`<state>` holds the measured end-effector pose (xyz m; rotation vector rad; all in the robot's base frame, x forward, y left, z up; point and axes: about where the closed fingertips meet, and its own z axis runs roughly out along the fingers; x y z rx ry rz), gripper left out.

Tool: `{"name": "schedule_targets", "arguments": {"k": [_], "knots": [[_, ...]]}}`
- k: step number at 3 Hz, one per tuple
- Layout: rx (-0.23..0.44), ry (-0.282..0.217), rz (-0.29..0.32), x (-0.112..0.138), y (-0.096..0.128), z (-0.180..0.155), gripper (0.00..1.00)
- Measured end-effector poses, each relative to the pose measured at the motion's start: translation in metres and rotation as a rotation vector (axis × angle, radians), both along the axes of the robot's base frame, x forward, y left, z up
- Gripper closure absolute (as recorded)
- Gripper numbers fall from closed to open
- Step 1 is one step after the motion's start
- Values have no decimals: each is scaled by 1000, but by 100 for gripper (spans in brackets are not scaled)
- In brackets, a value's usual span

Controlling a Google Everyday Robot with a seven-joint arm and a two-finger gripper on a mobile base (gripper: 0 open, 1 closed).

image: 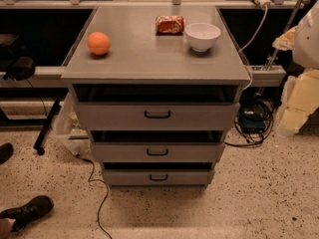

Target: Open middle drawer

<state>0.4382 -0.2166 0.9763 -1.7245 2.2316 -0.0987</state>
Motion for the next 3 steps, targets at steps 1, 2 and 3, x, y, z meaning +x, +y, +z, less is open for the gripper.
{"name": "schedule_targets", "arguments": {"k": [1, 2, 3], "knots": [[0, 0, 0, 0, 0, 0, 0], [19, -6, 0, -1, 5, -4, 0], [65, -11, -12, -8, 19, -12, 0]]}}
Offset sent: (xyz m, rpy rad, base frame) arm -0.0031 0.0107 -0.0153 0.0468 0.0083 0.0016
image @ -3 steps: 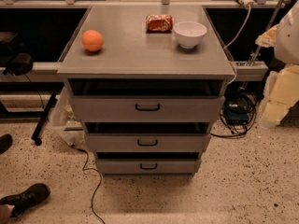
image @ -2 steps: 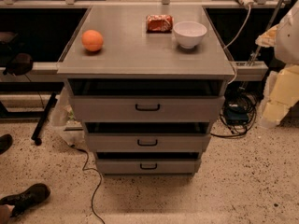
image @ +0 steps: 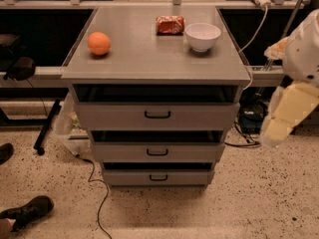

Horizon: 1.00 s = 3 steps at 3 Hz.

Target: Open middle drawer

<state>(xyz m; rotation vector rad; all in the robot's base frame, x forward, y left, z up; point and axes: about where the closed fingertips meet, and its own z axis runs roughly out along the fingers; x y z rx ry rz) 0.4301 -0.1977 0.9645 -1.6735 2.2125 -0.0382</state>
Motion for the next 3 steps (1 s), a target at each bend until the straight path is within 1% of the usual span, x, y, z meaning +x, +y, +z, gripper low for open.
{"name": "schedule_targets", "arguments": {"k": [1, 2, 3], "knots": [[109, 6, -31, -14, 39, -42, 0], [218, 45, -43, -23, 87, -101, 0], [298, 75, -58, -20, 143, -150, 0]]}}
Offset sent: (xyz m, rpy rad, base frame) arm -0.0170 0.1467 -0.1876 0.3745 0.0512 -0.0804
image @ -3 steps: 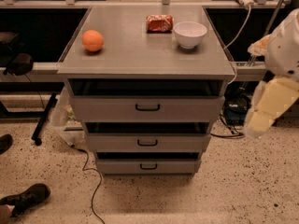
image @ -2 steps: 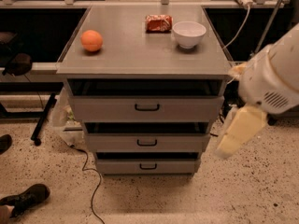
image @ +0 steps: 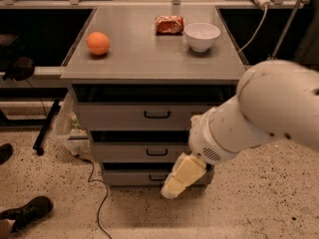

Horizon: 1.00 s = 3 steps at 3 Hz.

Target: Open middle drawer

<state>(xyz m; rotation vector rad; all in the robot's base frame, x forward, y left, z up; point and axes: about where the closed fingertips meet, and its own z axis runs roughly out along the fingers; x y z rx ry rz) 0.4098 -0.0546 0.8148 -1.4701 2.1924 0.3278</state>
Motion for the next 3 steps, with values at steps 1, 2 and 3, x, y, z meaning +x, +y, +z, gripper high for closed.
{"name": "schedule_targets", "arguments": {"k": [1, 2, 3], "knots": [[12, -38, -20, 9, 4, 1, 0], [12, -38, -20, 9, 4, 1, 0], [40, -38, -29, 11, 2, -1, 0]]}}
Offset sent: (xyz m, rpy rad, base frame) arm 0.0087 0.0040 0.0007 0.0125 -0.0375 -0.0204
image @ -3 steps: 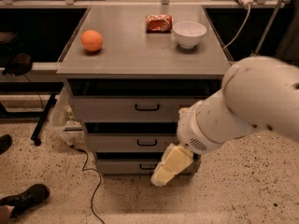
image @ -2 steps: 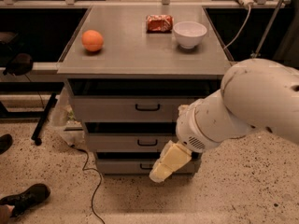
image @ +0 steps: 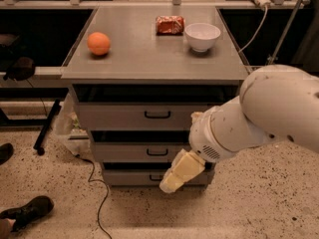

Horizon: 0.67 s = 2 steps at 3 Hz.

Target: Open middle drawer

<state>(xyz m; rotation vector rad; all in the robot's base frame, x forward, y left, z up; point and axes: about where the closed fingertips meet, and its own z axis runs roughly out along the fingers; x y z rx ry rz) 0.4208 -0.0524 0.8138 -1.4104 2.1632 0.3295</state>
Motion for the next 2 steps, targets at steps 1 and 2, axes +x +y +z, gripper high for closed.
{"name": "schedule_targets", "arguments": {"k": [1, 2], "knots": [[21, 18, -24, 15, -1, -40, 0], [68, 27, -43, 35, -2, -100, 0]]}}
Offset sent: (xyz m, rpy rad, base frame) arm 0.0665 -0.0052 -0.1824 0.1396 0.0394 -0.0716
